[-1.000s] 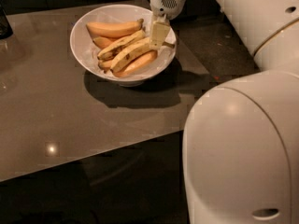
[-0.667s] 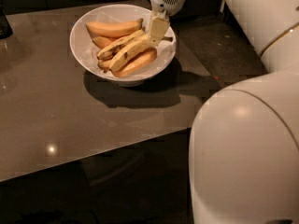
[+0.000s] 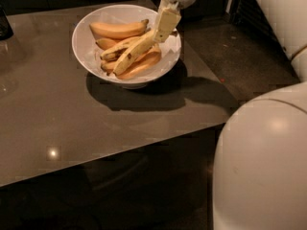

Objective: Pick banana from white bowl

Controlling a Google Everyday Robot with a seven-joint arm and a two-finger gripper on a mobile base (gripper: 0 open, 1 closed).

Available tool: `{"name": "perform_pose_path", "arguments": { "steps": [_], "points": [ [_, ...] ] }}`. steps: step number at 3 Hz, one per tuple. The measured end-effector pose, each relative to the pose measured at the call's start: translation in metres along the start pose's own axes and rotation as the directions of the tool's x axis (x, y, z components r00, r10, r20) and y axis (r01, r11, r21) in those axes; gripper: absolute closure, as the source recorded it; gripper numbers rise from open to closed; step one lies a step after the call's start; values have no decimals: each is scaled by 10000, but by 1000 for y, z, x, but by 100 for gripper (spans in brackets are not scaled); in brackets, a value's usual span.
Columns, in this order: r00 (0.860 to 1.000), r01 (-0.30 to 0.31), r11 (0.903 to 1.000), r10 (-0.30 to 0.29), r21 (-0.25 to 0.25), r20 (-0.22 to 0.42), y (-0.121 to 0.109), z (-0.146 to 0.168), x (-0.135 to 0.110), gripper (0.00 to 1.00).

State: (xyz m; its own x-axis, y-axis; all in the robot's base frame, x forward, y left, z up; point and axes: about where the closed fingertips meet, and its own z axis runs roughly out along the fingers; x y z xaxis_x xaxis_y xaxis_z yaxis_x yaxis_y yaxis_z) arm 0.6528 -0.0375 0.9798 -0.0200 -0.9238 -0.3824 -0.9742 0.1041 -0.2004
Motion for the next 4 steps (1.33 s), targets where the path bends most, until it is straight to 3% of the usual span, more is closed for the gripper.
{"name": "perform_pose_path", "arguments": {
  "steps": [1,3,4],
  "points": [
    [10000,-3,10000,3,16,20,0,0,0,100],
    [9905,26,9980,-111,624,1373,14,-36,-10,100],
    [9773,-182,9978,42,643,2117,29,-48,-3,100]
  ]
}}
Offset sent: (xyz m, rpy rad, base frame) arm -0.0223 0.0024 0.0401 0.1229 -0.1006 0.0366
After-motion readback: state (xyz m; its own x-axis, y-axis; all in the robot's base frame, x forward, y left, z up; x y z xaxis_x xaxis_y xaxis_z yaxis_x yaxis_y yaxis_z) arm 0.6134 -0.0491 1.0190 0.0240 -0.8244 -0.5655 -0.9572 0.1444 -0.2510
